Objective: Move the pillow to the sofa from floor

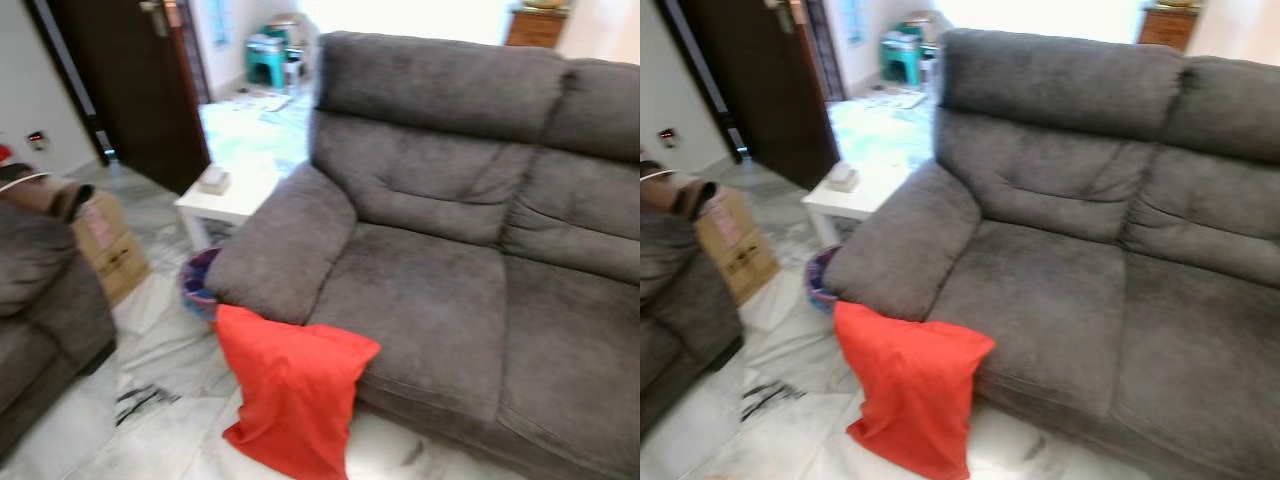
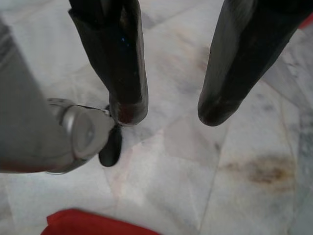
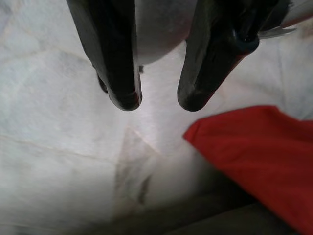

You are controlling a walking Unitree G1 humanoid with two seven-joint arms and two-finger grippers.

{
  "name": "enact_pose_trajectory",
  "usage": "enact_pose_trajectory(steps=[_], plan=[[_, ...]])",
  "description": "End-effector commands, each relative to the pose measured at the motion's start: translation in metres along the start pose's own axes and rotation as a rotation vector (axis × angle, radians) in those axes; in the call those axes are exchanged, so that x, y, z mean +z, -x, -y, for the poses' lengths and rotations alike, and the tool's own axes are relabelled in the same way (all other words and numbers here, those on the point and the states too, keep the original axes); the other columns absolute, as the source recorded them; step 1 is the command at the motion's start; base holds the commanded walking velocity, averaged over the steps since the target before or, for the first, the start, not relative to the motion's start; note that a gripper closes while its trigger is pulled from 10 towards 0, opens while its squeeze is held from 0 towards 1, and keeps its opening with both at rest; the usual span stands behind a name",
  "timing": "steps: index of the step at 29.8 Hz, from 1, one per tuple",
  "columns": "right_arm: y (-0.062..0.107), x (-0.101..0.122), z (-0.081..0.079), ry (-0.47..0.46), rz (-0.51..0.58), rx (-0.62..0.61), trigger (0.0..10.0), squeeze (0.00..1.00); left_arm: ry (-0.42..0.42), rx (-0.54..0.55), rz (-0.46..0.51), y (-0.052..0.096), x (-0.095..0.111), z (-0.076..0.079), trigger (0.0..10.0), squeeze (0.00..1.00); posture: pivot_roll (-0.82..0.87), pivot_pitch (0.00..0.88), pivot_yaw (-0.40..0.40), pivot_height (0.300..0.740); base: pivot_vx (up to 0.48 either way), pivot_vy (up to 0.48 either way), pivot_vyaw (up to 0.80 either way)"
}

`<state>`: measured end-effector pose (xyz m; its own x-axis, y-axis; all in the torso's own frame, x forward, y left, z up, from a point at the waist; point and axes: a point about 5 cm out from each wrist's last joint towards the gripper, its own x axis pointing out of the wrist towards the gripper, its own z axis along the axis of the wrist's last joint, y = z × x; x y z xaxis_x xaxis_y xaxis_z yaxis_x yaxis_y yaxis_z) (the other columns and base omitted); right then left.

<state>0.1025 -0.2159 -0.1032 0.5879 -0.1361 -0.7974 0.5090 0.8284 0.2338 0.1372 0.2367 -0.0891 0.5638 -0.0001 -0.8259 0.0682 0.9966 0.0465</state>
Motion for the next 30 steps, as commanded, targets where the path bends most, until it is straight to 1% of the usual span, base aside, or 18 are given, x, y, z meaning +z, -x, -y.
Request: enact_pose_trajectory(steps=[1, 3, 5, 10, 12, 16, 19, 22, 24, 28, 30], plan=[[0.002, -0.006, 0.002, 0.003, -0.014, -0.006, 10.0, 0.00, -0.006, 0.004, -0.013, 0.000, -0.002, 0.002, 10.0, 0.00, 0.16, 0.040, 0.039, 0.740, 0.000, 0.000, 0.80], [0.002, -0.006, 0.001, 0.007, -0.012, 0.002, 10.0, 0.00, -0.002, -0.003, -0.013, -0.002, -0.002, 0.010, 10.0, 0.00, 0.16, 0.040, 0.041, 0.740, 0.000, 0.000, 0.80], [0.002, -0.006, 0.000, 0.007, -0.010, 0.004, 10.0, 0.00, -0.002, -0.004, -0.012, -0.002, -0.002, 0.010, 10.0, 0.00, 0.16, 0.042, 0.042, 0.740, 0.000, 0.000, 0.80], [0.003, -0.006, 0.001, 0.004, -0.006, 0.007, 10.0, 0.00, 0.002, 0.002, -0.009, -0.002, -0.001, 0.008, 10.0, 0.00, 0.16, 0.050, 0.039, 0.740, 0.000, 0.000, 0.80], [0.003, -0.006, 0.001, 0.003, -0.005, 0.007, 10.0, 0.00, -0.023, 0.002, -0.015, -0.002, -0.001, 0.005, 10.0, 0.00, 0.16, 0.048, 0.038, 0.740, 0.000, 0.000, 0.80], [0.003, -0.005, 0.002, 0.000, 0.005, -0.005, 10.0, 0.00, -0.018, 0.001, -0.014, -0.002, 0.000, 0.005, 10.0, 0.00, 0.16, 0.054, 0.037, 0.740, 0.000, 0.000, 0.73], [0.003, -0.004, 0.003, -0.017, 0.012, -0.012, 10.0, 0.00, -0.015, 0.000, -0.014, -0.003, -0.001, 0.010, 10.0, 0.00, 0.16, 0.056, 0.036, 0.740, 0.000, 0.000, 0.00], [0.003, -0.003, 0.004, -0.027, 0.015, -0.016, 10.0, 0.00, -0.007, -0.017, -0.013, -0.004, -0.002, 0.021, 10.0, 0.00, 0.16, 0.056, 0.036, 0.740, 0.000, 0.000, 0.00], [0.003, -0.003, 0.005, -0.029, 0.016, -0.019, 10.0, 0.00, -0.005, -0.017, -0.013, -0.004, -0.003, 0.022, 10.0, 0.00, 0.16, 0.057, 0.036, 0.740, 0.144, 0.000, 0.00], [0.003, -0.002, 0.006, -0.023, 0.024, -0.034, 10.0, 0.00, -0.002, -0.013, -0.011, -0.004, -0.003, 0.021, 10.0, 0.00, 0.17, 0.058, 0.036, 0.740, 0.301, 0.000, 0.00], [0.003, 0.000, 0.007, -0.011, 0.032, -0.050, 10.0, 0.00, 0.003, -0.010, -0.012, -0.002, -0.005, 0.016, 10.0, 0.00, 0.17, 0.058, 0.036, 0.740, 0.324, 0.000, 0.00]])
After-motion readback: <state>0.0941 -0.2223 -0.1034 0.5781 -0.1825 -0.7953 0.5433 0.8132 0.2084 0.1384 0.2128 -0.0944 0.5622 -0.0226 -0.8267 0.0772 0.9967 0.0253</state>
